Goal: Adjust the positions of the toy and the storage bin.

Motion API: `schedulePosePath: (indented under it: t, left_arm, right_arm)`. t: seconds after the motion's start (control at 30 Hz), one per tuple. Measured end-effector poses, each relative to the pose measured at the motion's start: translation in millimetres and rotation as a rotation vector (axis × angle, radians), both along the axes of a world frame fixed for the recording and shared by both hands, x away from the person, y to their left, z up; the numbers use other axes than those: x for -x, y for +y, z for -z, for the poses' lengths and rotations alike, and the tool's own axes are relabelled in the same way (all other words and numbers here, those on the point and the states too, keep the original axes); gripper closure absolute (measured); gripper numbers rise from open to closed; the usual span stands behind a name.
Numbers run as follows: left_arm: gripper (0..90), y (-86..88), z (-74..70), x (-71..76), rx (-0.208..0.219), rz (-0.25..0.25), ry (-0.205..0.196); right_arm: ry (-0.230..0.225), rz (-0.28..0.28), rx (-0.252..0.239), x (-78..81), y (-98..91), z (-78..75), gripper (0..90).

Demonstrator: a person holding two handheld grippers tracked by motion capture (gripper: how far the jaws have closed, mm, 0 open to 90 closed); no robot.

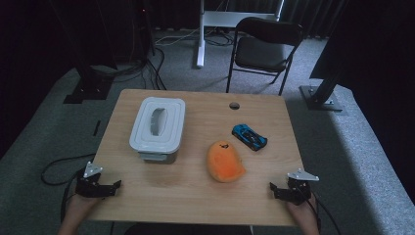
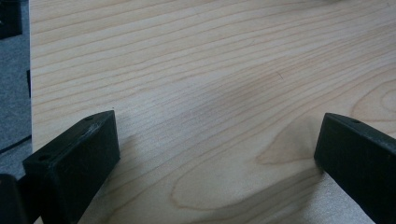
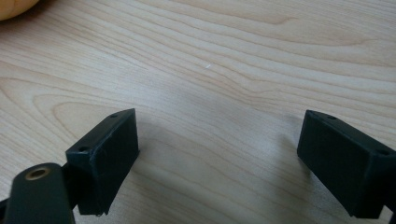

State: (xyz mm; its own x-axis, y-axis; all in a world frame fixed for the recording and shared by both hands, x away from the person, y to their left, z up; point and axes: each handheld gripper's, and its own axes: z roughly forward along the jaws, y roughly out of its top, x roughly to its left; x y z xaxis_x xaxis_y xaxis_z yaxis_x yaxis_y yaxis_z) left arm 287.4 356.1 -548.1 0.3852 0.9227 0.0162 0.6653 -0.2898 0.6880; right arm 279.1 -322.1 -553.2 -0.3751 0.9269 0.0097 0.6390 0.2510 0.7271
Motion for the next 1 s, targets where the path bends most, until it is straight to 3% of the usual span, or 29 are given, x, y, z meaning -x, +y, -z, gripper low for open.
schedulePosePath:
  t: [0.27, 0.37, 0.5, 0.8, 0.87, 1.0]
  left_arm:
    - [0.4, -0.8, 0.0, -0.4, 0.002, -0.007, -0.001]
    - [0.5, -0.8, 0.0, -0.3, 0.001, -0.008, -0.001]
    - [0.5, -1.0, 0.1, 0.0, 0.001, -0.011, -0.002]
    - [0.6, -0.8, 0.1, -0.1, 0.002, -0.009, -0.002]
    - [0.6, -0.7, 0.1, -0.2, 0.002, -0.008, -0.002]
    - [0.8, -0.5, 0.1, -0.2, 0.002, -0.006, -0.002]
  right_arm:
    - [0.001, 0.01, 0.001, 1.0, -0.5, -0.2, 11.8]
    - [0.002, 0.079, 0.0, 2.5, -1.2, -0.2, 12.0]
    - [-0.001, 0.101, -0.002, 6.7, -4.3, -0.2, 13.8]
    - [0.027, 0.022, 0.016, 7.6, -3.8, -2.5, 10.9]
    - [0.022, 0.014, 0.042, 6.5, -0.6, -4.3, 11.0]
    - [0.05, -0.023, 0.026, 2.6, 3.3, -5.8, 11.4]
